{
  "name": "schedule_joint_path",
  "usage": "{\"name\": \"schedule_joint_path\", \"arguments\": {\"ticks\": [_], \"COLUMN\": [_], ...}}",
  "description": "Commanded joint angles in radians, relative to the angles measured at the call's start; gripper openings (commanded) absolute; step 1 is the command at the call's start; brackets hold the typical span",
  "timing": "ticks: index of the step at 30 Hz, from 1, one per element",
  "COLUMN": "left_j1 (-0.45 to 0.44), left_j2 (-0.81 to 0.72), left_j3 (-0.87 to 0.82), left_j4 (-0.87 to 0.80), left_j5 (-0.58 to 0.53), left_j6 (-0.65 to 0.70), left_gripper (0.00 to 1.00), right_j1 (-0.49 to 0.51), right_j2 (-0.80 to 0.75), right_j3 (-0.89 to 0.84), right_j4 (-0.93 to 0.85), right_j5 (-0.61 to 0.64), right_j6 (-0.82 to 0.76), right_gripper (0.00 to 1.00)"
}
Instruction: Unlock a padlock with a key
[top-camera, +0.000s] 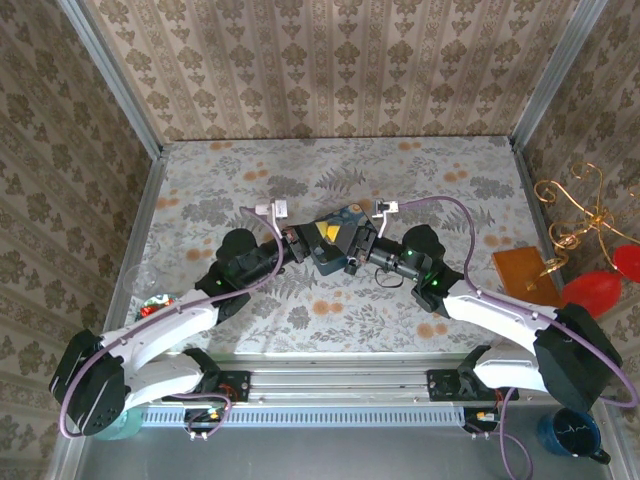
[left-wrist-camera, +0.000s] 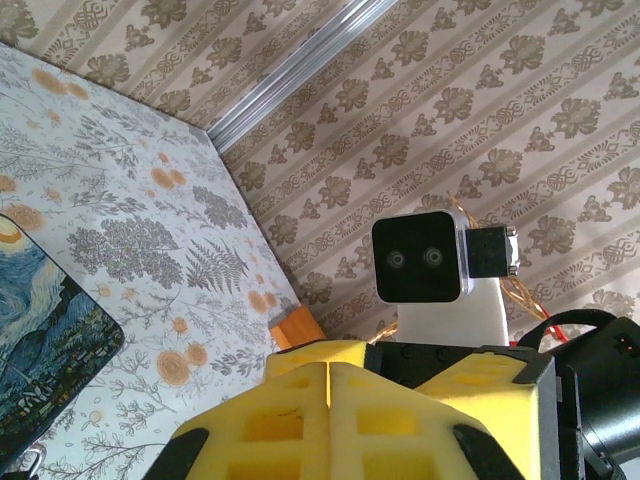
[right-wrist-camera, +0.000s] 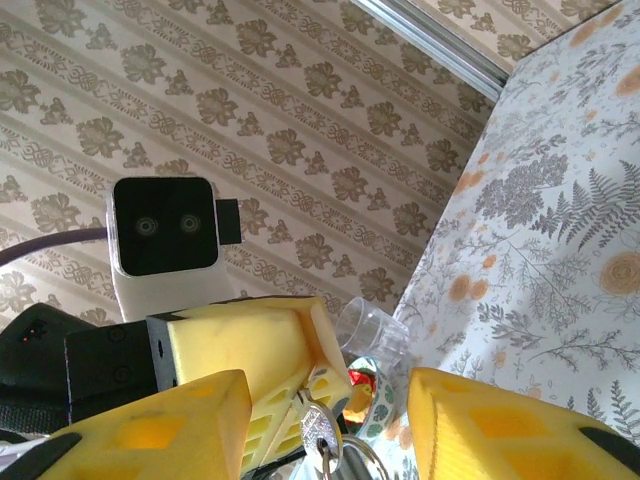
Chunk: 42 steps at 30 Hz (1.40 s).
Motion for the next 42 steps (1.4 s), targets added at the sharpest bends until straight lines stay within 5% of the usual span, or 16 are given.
{"name": "schedule_joint_path", "arguments": {"ticks": [1,10,31,42], "left_j1": [-0.002,0.005,0.011,-0.015], "left_j2": [-0.016,0.032,0.018,0.015], "left_j3": [0.015,-0.024,0.009,0.005], "left_j4": [0.045,0.160,0.127,0.125], "left_j5": [0.050,0.027,0.057,0.054], "left_j6": [-0.008,-0.085,-0.072,-0.056], "left_gripper": [0.00,0.00,0.00,0.00], "right_j1": [0.014,0.016,0.010,0.002], "right_j2": [-0.008,-0.031,-0.040,-0.028], "right_j3": [0.019,-0.007,-0.003,0.009], "right_j4": [0.000,0.008,0.047,0.023], "right_j5": [-0.077,-0.065,-0.080,-0.062], "right_j6": [-0.041,-0.047,0.007,0.031], "right_gripper": [0.47,0.42,0.32,0.15]}}
